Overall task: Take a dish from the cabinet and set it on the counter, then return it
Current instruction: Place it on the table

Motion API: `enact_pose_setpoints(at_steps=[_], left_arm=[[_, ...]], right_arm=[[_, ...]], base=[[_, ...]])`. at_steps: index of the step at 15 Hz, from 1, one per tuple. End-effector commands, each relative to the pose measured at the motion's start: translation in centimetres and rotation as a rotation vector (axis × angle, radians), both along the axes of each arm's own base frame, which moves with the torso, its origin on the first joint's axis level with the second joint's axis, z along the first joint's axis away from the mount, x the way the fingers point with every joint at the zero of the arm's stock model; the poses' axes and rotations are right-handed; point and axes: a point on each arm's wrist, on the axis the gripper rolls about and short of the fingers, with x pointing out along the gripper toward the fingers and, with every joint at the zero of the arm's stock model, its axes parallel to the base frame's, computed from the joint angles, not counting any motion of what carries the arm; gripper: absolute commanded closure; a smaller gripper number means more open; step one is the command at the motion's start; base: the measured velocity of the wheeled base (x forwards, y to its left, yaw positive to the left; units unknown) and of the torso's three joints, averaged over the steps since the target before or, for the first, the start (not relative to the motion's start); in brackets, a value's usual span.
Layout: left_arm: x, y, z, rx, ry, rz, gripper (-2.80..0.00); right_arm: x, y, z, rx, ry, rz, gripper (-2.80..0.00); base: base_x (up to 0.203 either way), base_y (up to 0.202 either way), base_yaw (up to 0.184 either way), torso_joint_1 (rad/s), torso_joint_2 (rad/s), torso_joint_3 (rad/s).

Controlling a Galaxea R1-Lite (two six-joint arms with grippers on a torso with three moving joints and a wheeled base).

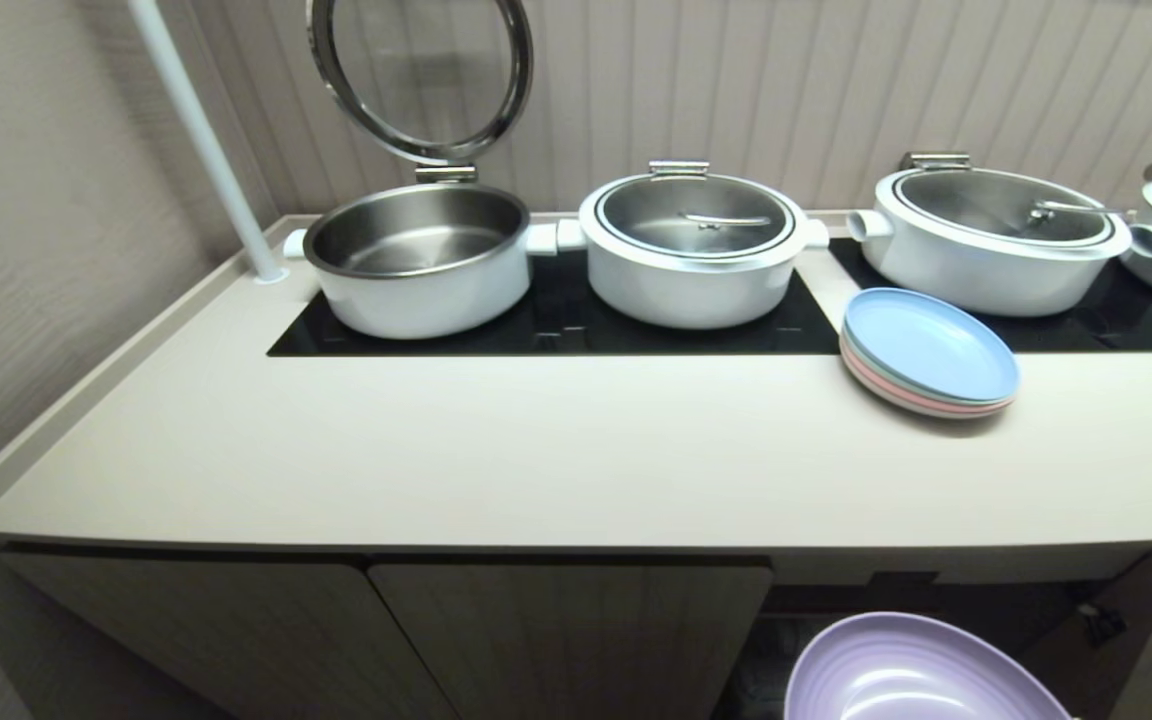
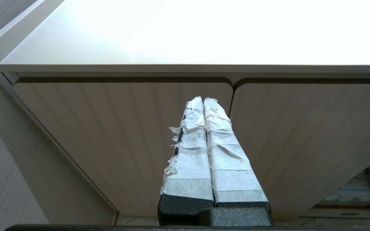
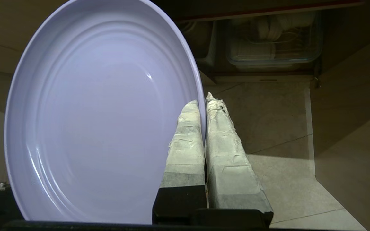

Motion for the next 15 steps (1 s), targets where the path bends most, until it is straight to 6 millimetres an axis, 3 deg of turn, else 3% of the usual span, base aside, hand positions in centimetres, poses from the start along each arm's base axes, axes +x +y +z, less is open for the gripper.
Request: enact_pose_setpoints(at_steps=[1,15], left_arm=[[0.0,0.0,-0.01,0.0,0.0,0.0,0.0],[0.0,0.0,-0.01,0.0,0.0,0.001,0.0]], right_arm=[[0.0,0.0,0.01,0.001,-0.001,0.0,0.0],[-0.2,-0.01,0.04,0.0,-0.006,0.0,0.0]], base=[[0.0,0.0,0.0,0.0,0.0,0.0],[0.0,0.0,0.0,0.0,0.0,0.0]])
